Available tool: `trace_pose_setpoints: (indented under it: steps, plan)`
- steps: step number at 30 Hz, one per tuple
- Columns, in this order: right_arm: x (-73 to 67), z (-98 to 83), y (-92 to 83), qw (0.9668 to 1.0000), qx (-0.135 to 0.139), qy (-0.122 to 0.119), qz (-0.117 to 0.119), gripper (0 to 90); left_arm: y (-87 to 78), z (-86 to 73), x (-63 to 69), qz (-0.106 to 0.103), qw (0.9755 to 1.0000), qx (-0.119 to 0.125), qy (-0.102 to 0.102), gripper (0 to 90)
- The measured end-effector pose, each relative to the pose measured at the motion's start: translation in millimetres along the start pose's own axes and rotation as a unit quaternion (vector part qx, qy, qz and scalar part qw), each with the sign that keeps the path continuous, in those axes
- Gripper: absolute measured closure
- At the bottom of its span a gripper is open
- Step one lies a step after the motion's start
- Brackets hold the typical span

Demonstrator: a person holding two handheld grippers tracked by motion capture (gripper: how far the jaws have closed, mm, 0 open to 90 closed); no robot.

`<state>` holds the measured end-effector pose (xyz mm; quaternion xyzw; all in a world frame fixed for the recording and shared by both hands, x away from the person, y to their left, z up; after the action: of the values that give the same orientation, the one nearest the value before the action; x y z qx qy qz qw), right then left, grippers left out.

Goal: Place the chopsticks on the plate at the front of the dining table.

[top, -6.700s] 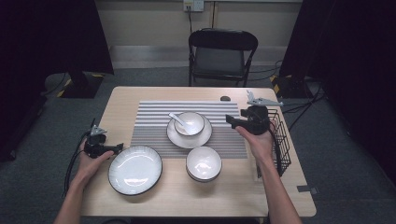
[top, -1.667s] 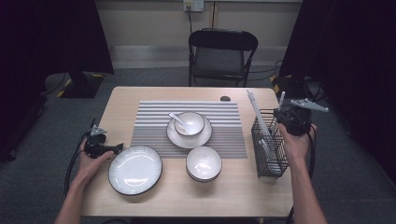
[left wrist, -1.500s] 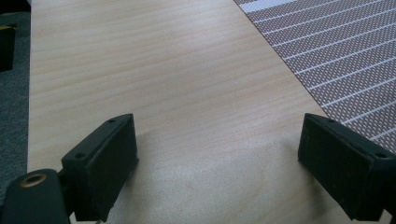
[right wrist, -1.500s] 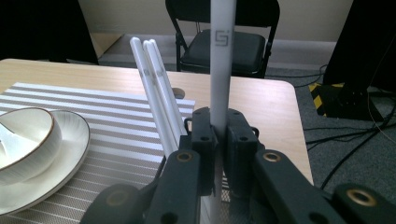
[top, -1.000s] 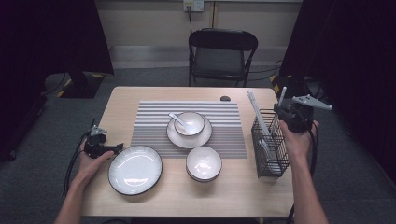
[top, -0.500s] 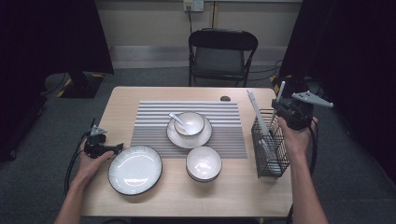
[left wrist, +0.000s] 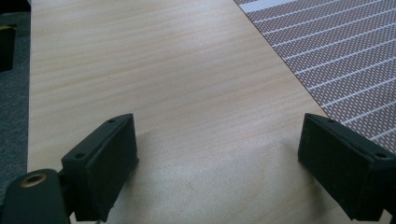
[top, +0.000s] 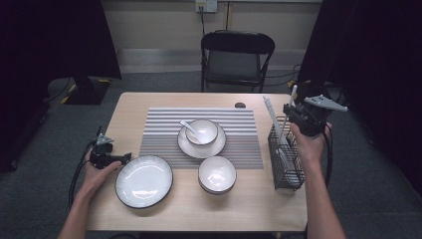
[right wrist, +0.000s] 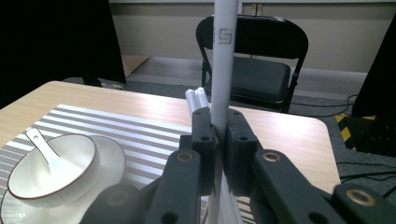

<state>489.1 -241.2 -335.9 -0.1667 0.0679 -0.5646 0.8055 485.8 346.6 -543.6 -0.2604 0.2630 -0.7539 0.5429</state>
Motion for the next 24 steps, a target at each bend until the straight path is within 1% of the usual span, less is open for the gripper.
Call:
trace_pose_setpoints:
  steps: [2,7,15,20,22,24]
  plan:
    - [0.6,2.1,-0.9,1.0,0.005,0.005,0.003,84.5,0.0,0.0,0.0,0.0,1.0,0.0,0.0,11.3]
    - [-2.5,6.3,0.1,0.9999,0.007,0.002,0.012,84.5,0.0,0.0,0.0,0.0,1.0,0.0,0.0,11.3]
    - [-7.2,14.5,2.9,0.9998,0.013,-0.006,0.014,84.5,0.0,0.0,0.0,0.0,1.0,0.0,0.0,11.3]
    - [-8.0,21.3,-0.2,0.9996,0.019,-0.011,0.016,84.5,0.1,0.1,0.0,0.0,1.0,0.0,0.0,11.3]
    - [-7.1,23.5,-1.4,0.9996,0.02,-0.01,0.016,84.6,0.1,0.1,0.0,-0.001,1.0,0.0,0.0,11.3]
    - [-7.8,24.4,-1.6,0.9996,0.018,-0.014,0.014,84.6,0.1,0.1,0.0,-0.001,1.0,0.0,0.0,11.3]
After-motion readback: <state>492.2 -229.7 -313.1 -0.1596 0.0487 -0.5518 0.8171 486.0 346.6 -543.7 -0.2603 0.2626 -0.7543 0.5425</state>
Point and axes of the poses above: each handheld gripper's, and its own axes: y roughly forward along the jaws, z roughly out of its top, x roughly to its right, the point moved 6 cm from there along y, roughly forward along the jaws, and after that the axes turned 8 degrees about -y, right-handed, at the moved point
